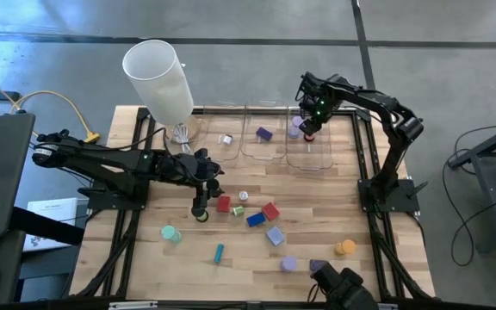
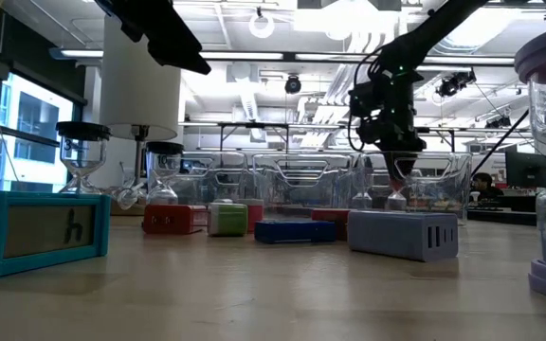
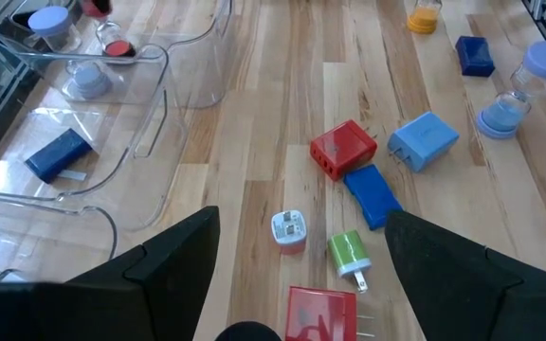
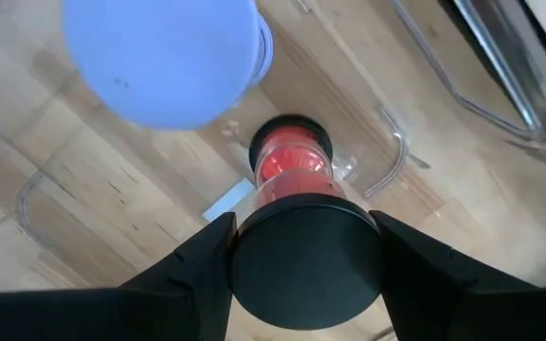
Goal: Pick & Place Office items
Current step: Put the red hourglass into the right transparent bin, then put the dark blue digital clock into the middle transparent bin
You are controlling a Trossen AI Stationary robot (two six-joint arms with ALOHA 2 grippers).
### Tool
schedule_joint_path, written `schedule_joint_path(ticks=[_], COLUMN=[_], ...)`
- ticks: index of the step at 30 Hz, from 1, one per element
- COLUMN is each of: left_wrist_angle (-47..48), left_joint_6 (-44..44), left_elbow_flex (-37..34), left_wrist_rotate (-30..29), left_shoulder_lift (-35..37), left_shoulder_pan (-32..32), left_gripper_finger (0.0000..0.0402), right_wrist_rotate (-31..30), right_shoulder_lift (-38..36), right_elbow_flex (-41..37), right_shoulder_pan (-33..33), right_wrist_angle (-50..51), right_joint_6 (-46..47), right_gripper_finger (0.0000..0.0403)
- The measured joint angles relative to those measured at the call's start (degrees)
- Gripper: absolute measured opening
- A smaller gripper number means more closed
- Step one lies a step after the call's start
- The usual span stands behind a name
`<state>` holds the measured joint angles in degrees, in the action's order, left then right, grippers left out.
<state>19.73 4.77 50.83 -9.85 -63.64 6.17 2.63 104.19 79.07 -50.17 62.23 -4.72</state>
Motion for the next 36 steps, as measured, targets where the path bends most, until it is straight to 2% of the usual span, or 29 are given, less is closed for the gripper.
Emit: schedule_joint_path(ticks=[7, 8, 14, 16, 21, 26, 30, 36], left_wrist_angle=[0.0, 0.0, 0.0, 0.0, 0.0, 0.0, 0.0, 0.0], left_joint_6=[0.1, 0.1, 0.9, 0.9, 0.9, 0.9, 0.9, 0.9], left_elbow_flex=[0.0, 0.0, 0.0, 0.0, 0.0, 0.0, 0.0, 0.0], left_wrist_rotate=[0.0, 0.0, 0.0, 0.0, 0.0, 0.0, 0.0, 0.0], left_shoulder_lift=[0.0, 0.0, 0.0, 0.0, 0.0, 0.0, 0.0, 0.0], left_shoulder_pan=[0.0, 0.0, 0.0, 0.0, 0.0, 0.0, 0.0, 0.0], left_gripper_finger=[0.0294, 0.0294, 0.0294, 0.0294, 0.0294, 0.0294, 0.0294, 0.0294], right_wrist_rotate=[-0.1, -0.3, -2.1, -3.5, -7.6, -7.7, -8.9, -7.4], right_shoulder_lift=[0.1, 0.1, -0.1, -0.5, -1.4, -3.8, -8.0, -16.9], right_elbow_flex=[-0.1, -0.1, -0.4, -0.3, 0.6, 3.0, 4.4, 4.7], right_shoulder_pan=[0.2, 0.3, 1.5, 1.9, 2.8, 3.4, 4.4, 7.3], right_wrist_angle=[-2.3, -2.4, -2.5, -2.5, -1.1, 2.6, 4.6, 8.1], right_joint_6=[0.4, 0.4, 0.1, 0.1, -1.1, -1.3, -1.3, 2.1], right_gripper_finger=[0.0200, 0.0210, 0.0360, 0.0386, 0.0362, 0.0335, 0.0326, 0.0326])
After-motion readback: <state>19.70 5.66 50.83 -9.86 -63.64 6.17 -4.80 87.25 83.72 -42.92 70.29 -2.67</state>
